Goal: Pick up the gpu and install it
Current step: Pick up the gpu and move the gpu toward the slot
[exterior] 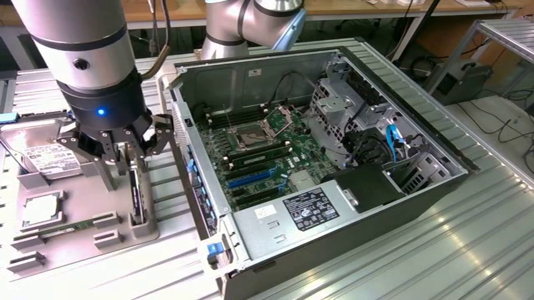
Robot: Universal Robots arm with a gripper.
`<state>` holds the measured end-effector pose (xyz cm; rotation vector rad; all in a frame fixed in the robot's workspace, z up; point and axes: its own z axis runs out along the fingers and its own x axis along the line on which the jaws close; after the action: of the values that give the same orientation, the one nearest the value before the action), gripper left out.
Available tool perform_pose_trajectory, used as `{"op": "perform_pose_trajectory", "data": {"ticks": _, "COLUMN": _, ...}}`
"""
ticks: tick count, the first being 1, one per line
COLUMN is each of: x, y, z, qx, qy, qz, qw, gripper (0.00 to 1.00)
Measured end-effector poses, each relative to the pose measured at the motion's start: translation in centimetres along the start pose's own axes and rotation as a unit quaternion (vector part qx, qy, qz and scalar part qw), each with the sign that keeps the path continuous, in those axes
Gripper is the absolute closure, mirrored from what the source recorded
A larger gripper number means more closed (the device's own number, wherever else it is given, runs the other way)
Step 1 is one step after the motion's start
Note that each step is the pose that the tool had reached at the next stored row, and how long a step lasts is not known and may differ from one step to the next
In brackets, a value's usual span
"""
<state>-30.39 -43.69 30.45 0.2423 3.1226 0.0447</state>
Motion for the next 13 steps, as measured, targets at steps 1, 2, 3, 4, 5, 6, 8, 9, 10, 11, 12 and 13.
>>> {"op": "perform_pose_trajectory", "data": {"ticks": 1, "x": 0.0, "y": -0.03, "z": 0.17, "qx": 0.0000, "qy": 0.0000, "qz": 0.000, "qw": 1.0000, "gripper": 0.64}}
{"op": "perform_pose_trajectory", "data": {"ticks": 2, "x": 0.0, "y": -0.05, "z": 0.37, "qx": 0.0000, "qy": 0.0000, "qz": 0.001, "qw": 1.0000, "gripper": 0.64}}
{"op": "perform_pose_trajectory", "data": {"ticks": 3, "x": 0.0, "y": -0.07, "z": 0.55, "qx": 0.0000, "qy": 0.0000, "qz": 0.002, "qw": 1.0000, "gripper": 0.64}}
{"op": "perform_pose_trajectory", "data": {"ticks": 4, "x": 0.0, "y": -0.09, "z": 0.73, "qx": 0.0001, "qy": 0.0000, "qz": 0.002, "qw": 1.0000, "gripper": 0.64}}
{"op": "perform_pose_trajectory", "data": {"ticks": 5, "x": 0.0, "y": -0.10, "z": 0.91, "qx": 0.0001, "qy": 0.0000, "qz": 0.003, "qw": 1.0000, "gripper": 0.64}}
{"op": "perform_pose_trajectory", "data": {"ticks": 6, "x": 0.0, "y": -0.11, "z": 1.10, "qx": 0.0000, "qy": -0.0001, "qz": 0.004, "qw": 1.0000, "gripper": 0.64}}
{"op": "perform_pose_trajectory", "data": {"ticks": 8, "x": 0.0, "y": -0.12, "z": 1.45, "qx": 0.0000, "qy": -0.0001, "qz": 0.005, "qw": 1.0000, "gripper": 0.64}}
{"op": "perform_pose_trajectory", "data": {"ticks": 9, "x": 0.0, "y": -0.13, "z": 1.65, "qx": 0.0001, "qy": -0.0001, "qz": 0.006, "qw": 1.0000, "gripper": 0.64}}
{"op": "perform_pose_trajectory", "data": {"ticks": 10, "x": 0.0, "y": -0.13, "z": 1.83, "qx": 0.0001, "qy": -0.0002, "qz": 0.006, "qw": 1.0000, "gripper": 0.64}}
{"op": "perform_pose_trajectory", "data": {"ticks": 11, "x": 0.0, "y": -0.14, "z": 2.01, "qx": 0.0001, "qy": -0.0002, "qz": 0.007, "qw": 1.0000, "gripper": 0.64}}
{"op": "perform_pose_trajectory", "data": {"ticks": 12, "x": 0.0, "y": -0.14, "z": 2.18, "qx": 0.0001, "qy": -0.0002, "qz": 0.007, "qw": 1.0000, "gripper": 0.64}}
{"op": "perform_pose_trajectory", "data": {"ticks": 13, "x": 0.0, "y": -0.13, "z": 2.41, "qx": 0.0001, "qy": -0.0002, "qz": 0.008, "qw": 1.0000, "gripper": 0.64}}
